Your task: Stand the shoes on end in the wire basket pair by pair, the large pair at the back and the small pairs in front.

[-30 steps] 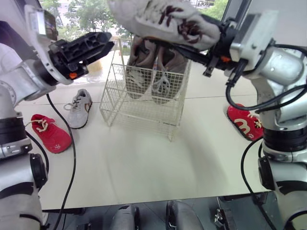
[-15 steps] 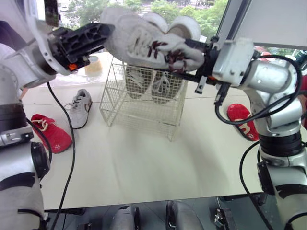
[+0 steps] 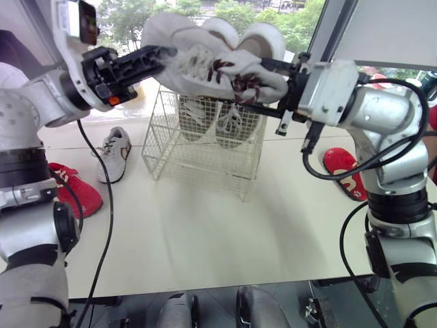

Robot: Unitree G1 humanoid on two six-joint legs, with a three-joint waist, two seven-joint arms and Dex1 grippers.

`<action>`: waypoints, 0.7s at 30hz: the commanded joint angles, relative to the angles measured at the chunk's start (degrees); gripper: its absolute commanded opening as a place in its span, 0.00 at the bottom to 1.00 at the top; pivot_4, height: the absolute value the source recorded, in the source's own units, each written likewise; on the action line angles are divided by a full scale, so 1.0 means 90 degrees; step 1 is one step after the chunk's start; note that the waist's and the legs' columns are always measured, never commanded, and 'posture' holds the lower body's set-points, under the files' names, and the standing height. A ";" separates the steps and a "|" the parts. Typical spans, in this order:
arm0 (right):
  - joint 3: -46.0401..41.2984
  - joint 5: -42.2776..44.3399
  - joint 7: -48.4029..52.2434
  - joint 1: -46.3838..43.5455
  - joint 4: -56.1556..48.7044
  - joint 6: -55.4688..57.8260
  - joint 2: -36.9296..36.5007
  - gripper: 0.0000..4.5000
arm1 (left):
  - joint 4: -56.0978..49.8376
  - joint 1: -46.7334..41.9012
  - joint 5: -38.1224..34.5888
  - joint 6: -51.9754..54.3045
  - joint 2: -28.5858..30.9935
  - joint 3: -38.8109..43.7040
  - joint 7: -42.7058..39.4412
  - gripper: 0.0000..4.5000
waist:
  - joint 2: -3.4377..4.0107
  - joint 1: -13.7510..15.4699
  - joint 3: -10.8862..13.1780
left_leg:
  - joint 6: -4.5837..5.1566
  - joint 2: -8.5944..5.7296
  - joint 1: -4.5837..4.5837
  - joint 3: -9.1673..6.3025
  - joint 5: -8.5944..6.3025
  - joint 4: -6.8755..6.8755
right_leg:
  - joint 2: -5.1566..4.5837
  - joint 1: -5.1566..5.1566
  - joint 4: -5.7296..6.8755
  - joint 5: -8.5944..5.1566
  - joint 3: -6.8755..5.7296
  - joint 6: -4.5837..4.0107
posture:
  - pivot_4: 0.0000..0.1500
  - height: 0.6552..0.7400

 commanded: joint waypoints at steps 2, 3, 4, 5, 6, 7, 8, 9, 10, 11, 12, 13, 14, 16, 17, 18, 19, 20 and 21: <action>-0.0256 0.0082 -0.0070 0.0303 -0.0119 0.0200 -0.0088 0.82 | -0.0204 0.0135 -0.0532 -0.0201 -0.0326 0.1011 0.0911 0.18 | -0.0001 0.0002 -0.0001 | 0.0000 0.0000 0.0001 -0.0001 0.0000 0.0000 | -0.0001 0.0001 0.0000 0.0000 0.0000 0.0000 | 1.00 1.00; -0.0413 0.0162 -0.0252 0.0462 -0.0150 0.0417 -0.0065 0.91 | -0.0284 0.0240 -0.0697 -0.0306 -0.0478 0.1266 0.1263 0.18 | -0.0002 0.0002 -0.0001 | 0.0000 0.0000 0.0000 -0.0002 0.0000 0.0000 | -0.0002 0.0001 0.0001 0.0000 0.0000 0.0000 | 1.00 1.00; -0.0520 0.0231 -0.0385 0.0572 -0.0198 0.0586 -0.0045 0.99 | -0.0361 0.0318 -0.0822 -0.0361 -0.0588 0.1449 0.1523 0.18 | -0.0002 0.0002 -0.0001 | -0.0002 0.0000 0.0001 -0.0003 0.0001 0.0002 | -0.0004 0.0002 0.0003 0.0000 0.0000 0.0000 | 1.00 1.00; -0.0726 0.0494 -0.0631 0.0796 -0.0340 0.0994 0.0038 0.99 | -0.0441 0.0430 -0.0926 -0.0570 -0.0783 0.1733 0.2037 0.18 | -0.0002 0.0008 -0.0001 | -0.0005 0.0000 0.0001 -0.0002 0.0003 0.0002 | -0.0008 0.0002 0.0004 0.0001 0.0000 0.0001 | 1.00 1.00; -0.0847 0.0680 -0.0790 0.0940 -0.0464 0.1269 0.0092 0.99 | -0.0514 0.0504 -0.0999 -0.0696 -0.0911 0.1913 0.2399 0.18 | -0.0004 0.0008 -0.0001 | -0.0007 -0.0001 0.0000 -0.0004 0.0004 0.0002 | -0.0010 0.0002 0.0006 0.0002 -0.0001 0.0001 | 1.00 1.00; -0.1010 0.0928 -0.1031 0.1110 -0.0605 0.1580 0.0219 0.99 | -0.0623 0.0606 -0.1023 -0.0868 -0.1036 0.2076 0.2744 0.18 | -0.0004 0.0009 -0.0001 | -0.0007 -0.0001 0.0000 -0.0004 0.0004 0.0004 | -0.0012 0.0002 0.0010 0.0002 -0.0002 0.0001 | 1.00 1.00; -0.1223 0.1323 -0.1430 0.1324 -0.0796 0.1981 0.0485 0.99 | -0.0823 0.0734 -0.1282 -0.1032 -0.1240 0.2300 0.3154 0.18 | -0.0004 0.0004 -0.0001 | -0.0008 0.0000 0.0001 -0.0005 0.0005 0.0004 | -0.0011 0.0002 0.0010 0.0003 -0.0003 0.0000 | 1.00 1.00; -0.1360 0.1576 -0.1698 0.1450 -0.0932 0.2246 0.0670 0.99 | -0.0980 0.0816 -0.1485 -0.1121 -0.1378 0.2437 0.3418 0.18 | -0.0004 -0.0001 -0.0001 | -0.0009 0.0001 0.0001 -0.0006 0.0005 0.0004 | -0.0011 0.0002 0.0012 0.0003 -0.0003 0.0000 | 1.00 1.00; -0.1544 0.2235 -0.2190 0.1591 -0.1134 0.2662 0.1084 0.99 | -0.1277 0.0943 -0.1712 -0.1207 -0.1568 0.2500 0.3679 0.18 | -0.0005 -0.0001 -0.0002 | -0.0012 0.0001 0.0005 -0.0006 0.0007 -0.0002 | -0.0011 0.0003 0.0011 0.0006 -0.0003 -0.0003 | 1.00 1.00; -0.1700 0.3191 -0.2853 0.1673 -0.1322 0.2978 0.1679 0.99 | -0.1590 0.1059 -0.1985 -0.1316 -0.1829 0.2511 0.3972 0.18 | -0.0006 -0.0004 -0.0002 | -0.0012 0.0002 0.0006 -0.0006 0.0007 -0.0001 | -0.0015 0.0003 0.0017 0.0006 0.0000 -0.0003 | 1.00 1.00; -0.1811 0.4055 -0.3443 0.1717 -0.1465 0.3192 0.2224 0.99 | -0.1855 0.1158 -0.2216 -0.1435 -0.2067 0.2480 0.4232 0.18 | -0.0006 -0.0002 -0.0002 | -0.0016 0.0007 0.0006 -0.0009 0.0008 -0.0003 | -0.0016 0.0003 0.0017 0.0007 0.0001 -0.0005 | 1.00 1.00; -0.1854 0.4752 -0.3854 0.1759 -0.1568 0.3368 0.2661 0.99 | -0.2087 0.1268 -0.2329 -0.1531 -0.2247 0.2406 0.4408 0.18 | -0.0005 0.0002 -0.0002 | -0.0023 0.0008 0.0005 -0.0011 0.0013 -0.0001 | -0.0019 0.0000 0.0024 0.0009 0.0000 -0.0008 | 1.00 1.00; -0.1833 0.5112 -0.4096 0.1799 -0.1628 0.3457 0.2948 0.99 | -0.2236 0.1353 -0.2397 -0.1608 -0.2362 0.2329 0.4544 0.18 | -0.0005 0.0001 -0.0002 | -0.0030 0.0008 0.0004 -0.0017 0.0016 -0.0003 | -0.0019 -0.0001 0.0024 0.0011 -0.0003 -0.0012 | 1.00 1.00; -0.1763 0.5547 -0.4398 0.1838 -0.1578 0.3533 0.3383 0.99 | -0.2389 0.1444 -0.2574 -0.1761 -0.2504 0.2213 0.4751 0.18 | -0.0005 0.0015 -0.0002 | -0.0032 0.0007 0.0007 -0.0020 0.0018 -0.0001 | -0.0011 0.0002 0.0035 0.0012 -0.0006 -0.0014 | 1.00 1.00; -0.1739 0.5684 -0.4551 0.1815 -0.1498 0.3497 0.3587 0.99 | -0.2436 0.1476 -0.2663 -0.1845 -0.2558 0.2167 0.4827 0.18 | -0.0009 0.0014 -0.0004 | -0.0027 0.0004 0.0006 -0.0022 0.0015 -0.0001 | -0.0009 0.0001 0.0037 0.0012 -0.0008 -0.0014 | 1.00 1.00; -0.1735 0.5837 -0.4696 0.1762 -0.1424 0.3427 0.3769 0.99 | -0.2469 0.1504 -0.2766 -0.1929 -0.2601 0.2123 0.4902 0.18 | -0.0009 0.0014 -0.0004 | -0.0004 0.0002 0.0007 -0.0022 0.0002 0.0001 | -0.0009 0.0003 0.0037 0.0013 -0.0008 -0.0015 | 1.00 1.00; -0.1751 0.6003 -0.4871 0.1675 -0.1354 0.3336 0.3952 0.99 | -0.2538 0.1558 -0.2793 -0.1982 -0.2617 0.2049 0.4907 0.18 | -0.0009 0.0009 -0.0004 | 0.0008 -0.0001 0.0007 -0.0021 -0.0004 0.0003 | -0.0009 0.0004 0.0037 0.0013 -0.0010 -0.0016 | 1.00 1.00; -0.1766 0.6133 -0.5007 0.1592 -0.1307 0.3263 0.4074 0.99 | -0.2604 0.1605 -0.2803 -0.2034 -0.2620 0.1975 0.4908 0.18 | -0.0009 0.0004 -0.0004 | 0.0010 -0.0002 0.0008 -0.0021 -0.0004 0.0004 | -0.0008 0.0004 0.0037 0.0013 -0.0012 -0.0016 | 1.00 1.00; -0.1780 0.6277 -0.5144 0.1481 -0.1260 0.3197 0.4201 0.99 | -0.2658 0.1649 -0.2828 -0.2097 -0.2632 0.1913 0.4921 0.18 | -0.0009 0.0001 -0.0004 | 0.0010 -0.0003 0.0008 -0.0021 -0.0004 0.0004 | -0.0007 0.0004 0.0037 0.0013 -0.0012 -0.0016 | 1.00 1.00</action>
